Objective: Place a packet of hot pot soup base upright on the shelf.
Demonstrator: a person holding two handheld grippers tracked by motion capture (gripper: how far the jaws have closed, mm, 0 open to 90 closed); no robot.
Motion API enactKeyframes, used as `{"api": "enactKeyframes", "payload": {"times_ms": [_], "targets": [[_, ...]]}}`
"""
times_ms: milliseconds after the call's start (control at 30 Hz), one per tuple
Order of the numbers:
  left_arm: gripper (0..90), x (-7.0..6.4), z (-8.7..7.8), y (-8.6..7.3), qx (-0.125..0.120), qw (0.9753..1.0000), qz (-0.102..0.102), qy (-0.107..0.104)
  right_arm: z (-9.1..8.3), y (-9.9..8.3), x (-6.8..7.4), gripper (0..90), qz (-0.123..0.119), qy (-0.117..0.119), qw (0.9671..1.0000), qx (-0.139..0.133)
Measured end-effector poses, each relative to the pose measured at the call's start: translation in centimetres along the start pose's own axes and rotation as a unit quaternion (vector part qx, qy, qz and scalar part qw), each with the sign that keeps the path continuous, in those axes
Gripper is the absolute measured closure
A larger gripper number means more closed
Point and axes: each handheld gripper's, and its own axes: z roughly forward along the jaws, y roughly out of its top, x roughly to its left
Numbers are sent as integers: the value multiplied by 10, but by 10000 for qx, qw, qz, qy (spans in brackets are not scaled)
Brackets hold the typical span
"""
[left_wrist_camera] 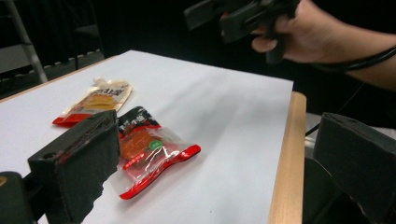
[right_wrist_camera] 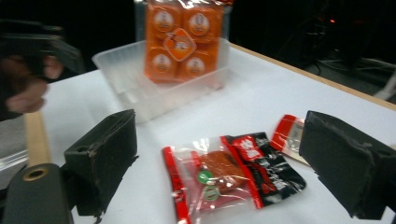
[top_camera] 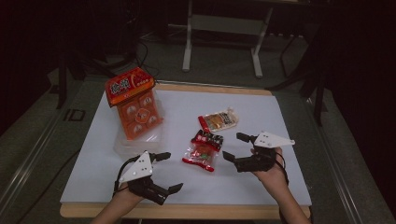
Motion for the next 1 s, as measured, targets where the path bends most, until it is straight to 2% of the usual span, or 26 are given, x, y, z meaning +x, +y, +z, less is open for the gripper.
{"api": "enactKeyframes", "payload": {"times_ms": [133,667,800,933,967,1000], "targets": [[11,3,-1,-3,-73,10000,-52,9,10,-4,-9,139,44,-14,9998,171],[11,7,0,-9,25,9999,-117,64,49,-22,-45,273,253,-196,9978,585],[11,7,0,-9,26,9999,-119,68,59,-26,-54,315,347,-232,9968,689],[11,8,-1,-9,28,9999,-129,69,66,-31,-65,354,570,-238,9952,753],[11,8,-1,-9,37,9999,-116,73,68,-32,-68,364,686,-232,9942,792],[11,8,-1,-9,35,9999,-114,75,69,-33,-69,365,692,-261,9939,820]]}}
